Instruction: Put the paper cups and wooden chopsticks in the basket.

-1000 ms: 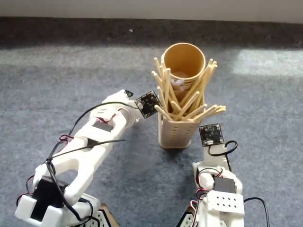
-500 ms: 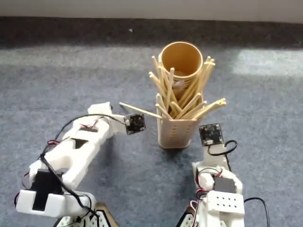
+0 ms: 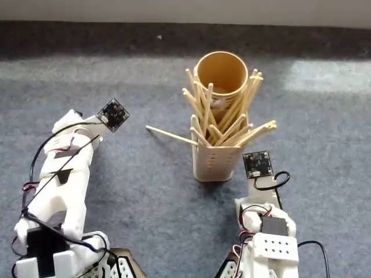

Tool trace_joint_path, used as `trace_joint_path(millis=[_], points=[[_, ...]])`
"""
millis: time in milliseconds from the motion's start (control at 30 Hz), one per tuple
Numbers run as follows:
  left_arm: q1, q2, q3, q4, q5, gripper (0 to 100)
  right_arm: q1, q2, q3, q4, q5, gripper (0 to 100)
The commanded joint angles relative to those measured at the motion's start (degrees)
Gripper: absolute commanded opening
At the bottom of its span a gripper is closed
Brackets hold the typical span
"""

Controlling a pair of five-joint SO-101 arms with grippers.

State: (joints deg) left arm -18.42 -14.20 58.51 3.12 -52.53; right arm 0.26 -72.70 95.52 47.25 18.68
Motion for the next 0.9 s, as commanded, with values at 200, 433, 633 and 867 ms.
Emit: trace_joint_path(millis=[200,433,633,867], points=[[20.88,-6.11,-1.71,4.92,5.45,39,-0.57,-0.13,3.91,-0.75,0.7,20.2],[24.75,-6.02,-3.12,4.48,5.1,39,-0.57,-0.13,3.91,-0.75,0.7,20.2],[26.59,2.51,-8.31,1.32,5.45,39,-0.57,-0.13,3.91,-0.75,0.7,20.2],[27.56,17.63,-18.33,-0.88,7.38,39,-0.57,-0.13,3.91,-0.75,0.7,20.2]])
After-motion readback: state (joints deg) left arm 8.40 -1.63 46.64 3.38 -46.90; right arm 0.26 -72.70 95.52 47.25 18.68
